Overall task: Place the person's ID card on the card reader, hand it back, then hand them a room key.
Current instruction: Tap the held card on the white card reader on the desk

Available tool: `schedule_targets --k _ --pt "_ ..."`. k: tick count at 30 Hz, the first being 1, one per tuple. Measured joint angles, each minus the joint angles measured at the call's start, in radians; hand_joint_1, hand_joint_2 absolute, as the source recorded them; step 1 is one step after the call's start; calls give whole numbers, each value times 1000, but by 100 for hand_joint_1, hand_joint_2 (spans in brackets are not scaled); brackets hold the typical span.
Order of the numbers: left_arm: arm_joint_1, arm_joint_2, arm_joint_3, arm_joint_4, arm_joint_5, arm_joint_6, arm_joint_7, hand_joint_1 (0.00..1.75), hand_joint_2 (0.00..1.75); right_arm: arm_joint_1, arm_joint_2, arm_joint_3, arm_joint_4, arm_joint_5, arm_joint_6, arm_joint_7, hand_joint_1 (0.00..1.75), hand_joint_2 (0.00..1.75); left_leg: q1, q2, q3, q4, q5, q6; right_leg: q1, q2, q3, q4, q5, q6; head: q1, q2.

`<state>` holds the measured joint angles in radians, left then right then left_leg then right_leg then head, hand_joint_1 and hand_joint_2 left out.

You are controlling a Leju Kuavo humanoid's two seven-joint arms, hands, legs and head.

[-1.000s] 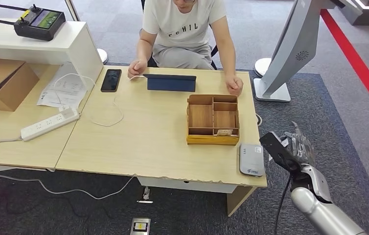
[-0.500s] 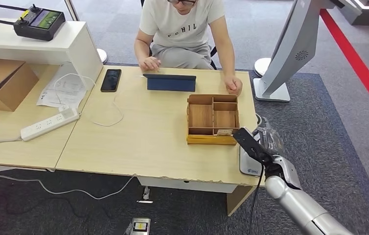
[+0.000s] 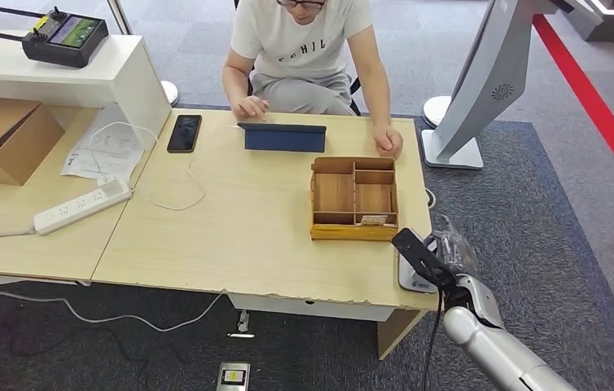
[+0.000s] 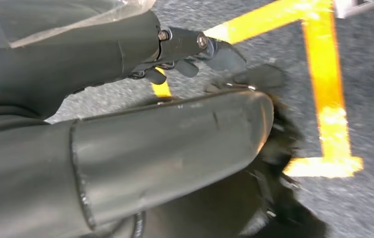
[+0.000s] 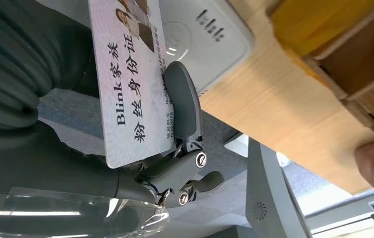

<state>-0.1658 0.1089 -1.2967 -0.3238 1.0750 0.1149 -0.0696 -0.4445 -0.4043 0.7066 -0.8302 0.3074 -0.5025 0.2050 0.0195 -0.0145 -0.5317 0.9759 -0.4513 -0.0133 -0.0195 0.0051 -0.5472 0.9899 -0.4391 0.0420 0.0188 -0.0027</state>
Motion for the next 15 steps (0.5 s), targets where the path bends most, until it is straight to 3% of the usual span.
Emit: schedule_targets --k 8,15 --pt "25 38 0 15 8 -16 -35 0 0 -3 -23 -3 14 -4 9 -7 175 175 0 0 0 0 0 0 0 -1 0 0 0 0 0 0" --pt "1 59 5 18 16 1 -116 0 0 -4 -29 -4 48 -43 -1 -47 175 175 0 0 1 0 0 0 0 -1 1 0 0 0 0 0"
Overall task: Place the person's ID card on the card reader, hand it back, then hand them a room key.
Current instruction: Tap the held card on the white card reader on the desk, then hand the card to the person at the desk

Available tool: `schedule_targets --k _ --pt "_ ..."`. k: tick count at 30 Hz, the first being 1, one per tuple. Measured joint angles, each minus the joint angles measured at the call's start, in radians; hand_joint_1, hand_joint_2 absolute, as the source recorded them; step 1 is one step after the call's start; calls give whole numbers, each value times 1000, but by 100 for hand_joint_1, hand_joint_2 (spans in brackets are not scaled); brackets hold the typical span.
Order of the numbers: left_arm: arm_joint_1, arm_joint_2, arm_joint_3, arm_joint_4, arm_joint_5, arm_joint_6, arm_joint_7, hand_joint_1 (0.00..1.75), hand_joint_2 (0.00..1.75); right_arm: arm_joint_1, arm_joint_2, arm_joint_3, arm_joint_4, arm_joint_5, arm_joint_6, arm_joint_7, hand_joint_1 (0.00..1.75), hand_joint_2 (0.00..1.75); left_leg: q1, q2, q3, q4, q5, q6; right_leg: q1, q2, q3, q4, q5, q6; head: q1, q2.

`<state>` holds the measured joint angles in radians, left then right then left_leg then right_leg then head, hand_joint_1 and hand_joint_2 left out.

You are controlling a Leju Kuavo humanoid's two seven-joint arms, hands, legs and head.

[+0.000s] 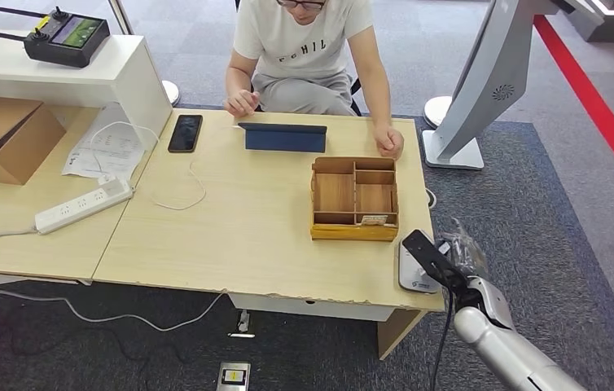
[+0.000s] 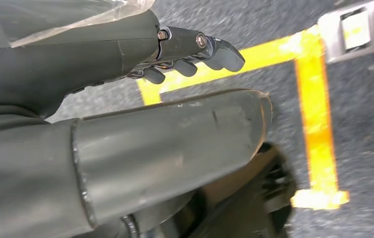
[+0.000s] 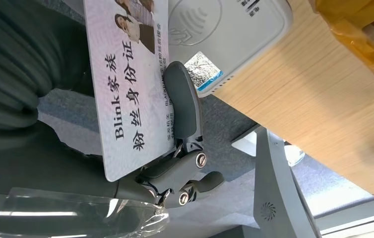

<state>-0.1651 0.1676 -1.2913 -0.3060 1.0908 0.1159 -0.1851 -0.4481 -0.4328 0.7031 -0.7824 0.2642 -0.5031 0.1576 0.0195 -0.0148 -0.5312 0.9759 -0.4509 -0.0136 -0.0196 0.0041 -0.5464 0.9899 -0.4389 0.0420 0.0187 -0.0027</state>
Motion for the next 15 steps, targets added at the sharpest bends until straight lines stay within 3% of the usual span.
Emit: schedule_targets --k 15 --pt "-90 43 74 0 -15 26 -170 0 0 -13 1 1 58 -46 -18 -31 175 175 0 0 0 0 0 0 0 0 0 0 0 0 0 0"
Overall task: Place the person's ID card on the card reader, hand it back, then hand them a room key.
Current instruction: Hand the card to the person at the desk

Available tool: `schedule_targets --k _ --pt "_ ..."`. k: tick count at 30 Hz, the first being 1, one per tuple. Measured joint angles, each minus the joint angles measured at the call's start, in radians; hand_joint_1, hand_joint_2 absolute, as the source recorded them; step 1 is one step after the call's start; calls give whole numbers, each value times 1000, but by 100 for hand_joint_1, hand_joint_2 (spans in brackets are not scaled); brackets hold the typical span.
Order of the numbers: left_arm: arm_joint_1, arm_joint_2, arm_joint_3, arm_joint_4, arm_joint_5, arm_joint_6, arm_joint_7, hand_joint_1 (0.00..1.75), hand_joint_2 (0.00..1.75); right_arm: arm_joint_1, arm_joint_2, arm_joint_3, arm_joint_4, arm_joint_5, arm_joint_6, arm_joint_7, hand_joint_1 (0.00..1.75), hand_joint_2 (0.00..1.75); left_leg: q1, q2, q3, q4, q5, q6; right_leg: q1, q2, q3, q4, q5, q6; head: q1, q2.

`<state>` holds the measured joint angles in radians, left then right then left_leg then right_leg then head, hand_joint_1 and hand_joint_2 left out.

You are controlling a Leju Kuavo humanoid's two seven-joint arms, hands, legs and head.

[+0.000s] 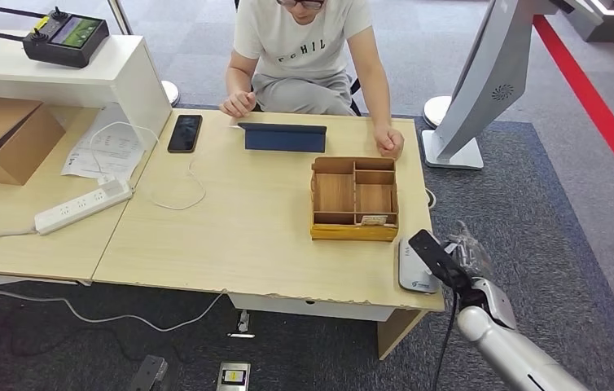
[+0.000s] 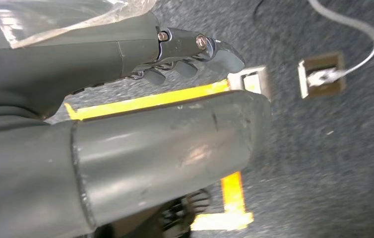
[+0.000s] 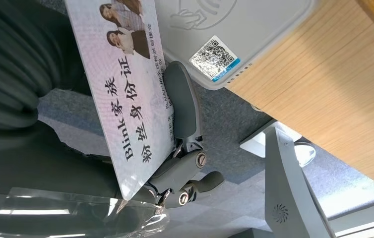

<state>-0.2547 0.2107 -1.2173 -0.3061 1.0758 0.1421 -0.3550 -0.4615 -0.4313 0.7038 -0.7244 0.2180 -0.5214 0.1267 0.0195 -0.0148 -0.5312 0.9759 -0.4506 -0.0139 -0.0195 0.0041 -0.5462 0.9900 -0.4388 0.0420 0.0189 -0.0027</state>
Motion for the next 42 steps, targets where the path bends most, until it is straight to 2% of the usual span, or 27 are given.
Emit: schedule_targets --k 7,12,23,25,29,35,42 --pt "-10 7 61 0 -1 -4 -27 0 0 -18 -2 3 12 -1 -9 -9 175 175 0 0 0 0 0 0 0 0 0 0 0 0 0 0" --pt "-9 7 91 0 -17 26 -15 0 0 -56 -9 11 8 24 -11 2 175 175 0 0 0 0 0 0 0 0 0 0 0 0 0 0" --pt "-7 5 103 0 -28 43 9 0 0 -87 -22 14 -14 48 -12 28 175 175 0 0 0 0 0 0 0 0 0 0 0 0 0 0" --pt "0 0 115 0 -42 51 29 0 0 -132 -47 16 -64 87 2 76 175 175 0 0 0 0 0 0 -1 0 0 0 1 0 0 0" --pt "17 -25 128 1 -93 48 67 0 0 -304 -96 35 -224 227 121 191 175 175 0 0 -1 0 0 0 -1 0 -1 0 1 0 0 0" --pt "18 -39 142 1 -100 47 75 0 0 -412 -83 74 -288 252 173 215 175 175 0 0 0 0 1 0 0 0 0 1 1 0 0 0" --pt "22 -43 148 3 -100 47 75 0 0 -439 -78 110 -317 252 170 217 175 175 0 0 -1 0 1 0 0 0 0 1 1 0 0 0"
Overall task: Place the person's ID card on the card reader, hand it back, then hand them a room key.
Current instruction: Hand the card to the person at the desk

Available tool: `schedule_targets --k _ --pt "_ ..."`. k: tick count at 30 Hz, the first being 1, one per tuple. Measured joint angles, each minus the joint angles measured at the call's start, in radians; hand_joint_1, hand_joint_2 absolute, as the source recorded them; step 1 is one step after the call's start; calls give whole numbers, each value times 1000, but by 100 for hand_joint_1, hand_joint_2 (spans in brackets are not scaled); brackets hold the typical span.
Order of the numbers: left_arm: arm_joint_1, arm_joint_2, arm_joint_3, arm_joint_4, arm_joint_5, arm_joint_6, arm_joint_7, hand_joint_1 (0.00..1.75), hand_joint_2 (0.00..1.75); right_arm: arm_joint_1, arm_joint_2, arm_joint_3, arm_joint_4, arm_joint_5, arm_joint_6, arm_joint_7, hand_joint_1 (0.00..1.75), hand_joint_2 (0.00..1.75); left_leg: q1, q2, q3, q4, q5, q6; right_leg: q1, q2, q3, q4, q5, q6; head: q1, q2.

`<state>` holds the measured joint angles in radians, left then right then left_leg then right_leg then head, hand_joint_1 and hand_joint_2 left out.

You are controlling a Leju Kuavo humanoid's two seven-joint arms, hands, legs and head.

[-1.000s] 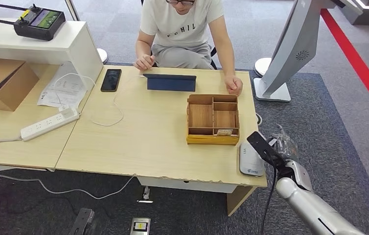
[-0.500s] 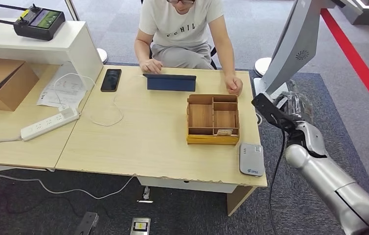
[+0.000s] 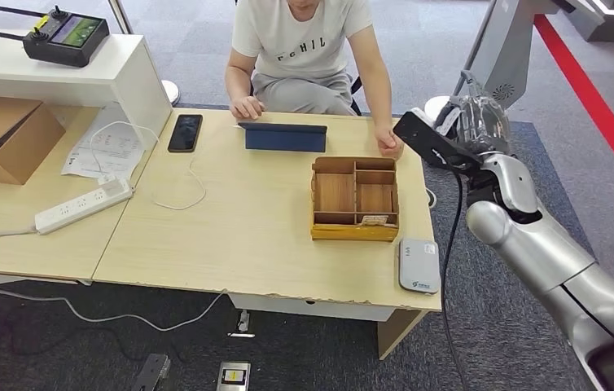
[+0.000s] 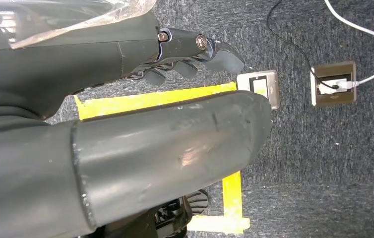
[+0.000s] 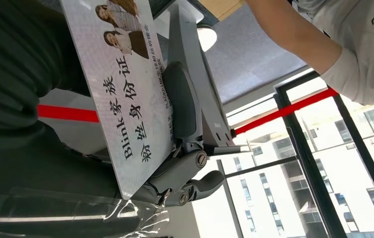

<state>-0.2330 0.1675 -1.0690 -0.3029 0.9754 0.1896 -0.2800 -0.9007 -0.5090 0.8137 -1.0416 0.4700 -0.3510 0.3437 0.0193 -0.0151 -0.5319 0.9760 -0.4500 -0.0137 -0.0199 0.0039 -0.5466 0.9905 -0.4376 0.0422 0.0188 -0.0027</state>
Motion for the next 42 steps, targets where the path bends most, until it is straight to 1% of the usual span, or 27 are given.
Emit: schedule_targets --k 4,6,11,15,20,26,38,42 --pt "2 -1 0 2 0 0 3 0 0 -10 6 14 -2 1 4 -13 175 175 0 0 -1 0 0 0 0 0 0 0 0 0 0 0" --pt "6 -3 1 2 0 0 6 0 0 -27 27 25 1 7 15 -34 175 175 0 1 -1 0 0 0 0 1 0 1 0 0 0 0" --pt "21 -14 7 3 7 -3 0 0 0 -95 126 70 49 14 45 -91 175 175 1 2 0 0 1 -1 1 3 -1 2 0 0 0 0" --pt "33 -21 18 3 17 7 -9 0 0 -129 203 109 106 5 52 -131 175 175 2 0 -1 0 1 -2 2 1 -2 2 0 -1 0 0" --pt "42 -21 25 4 20 10 -9 0 0 -147 259 145 160 -2 53 -138 175 175 2 0 -1 0 1 -2 2 1 -2 2 0 -1 0 0" --pt "45 -21 25 6 19 10 -9 0 0 -162 290 180 203 -7 52 -140 175 175 1 0 -1 0 1 -2 1 1 -2 2 0 -1 0 0" --pt "47 -21 25 12 19 10 -9 0 0 -178 315 217 251 -5 56 -139 175 175 2 0 -1 0 1 -2 2 1 -2 2 0 -1 0 0" --pt "47 -21 27 13 25 10 -9 0 0 -187 338 233 280 -6 57 -145 175 175 2 0 -1 0 1 -2 2 1 -2 2 0 -1 0 0"
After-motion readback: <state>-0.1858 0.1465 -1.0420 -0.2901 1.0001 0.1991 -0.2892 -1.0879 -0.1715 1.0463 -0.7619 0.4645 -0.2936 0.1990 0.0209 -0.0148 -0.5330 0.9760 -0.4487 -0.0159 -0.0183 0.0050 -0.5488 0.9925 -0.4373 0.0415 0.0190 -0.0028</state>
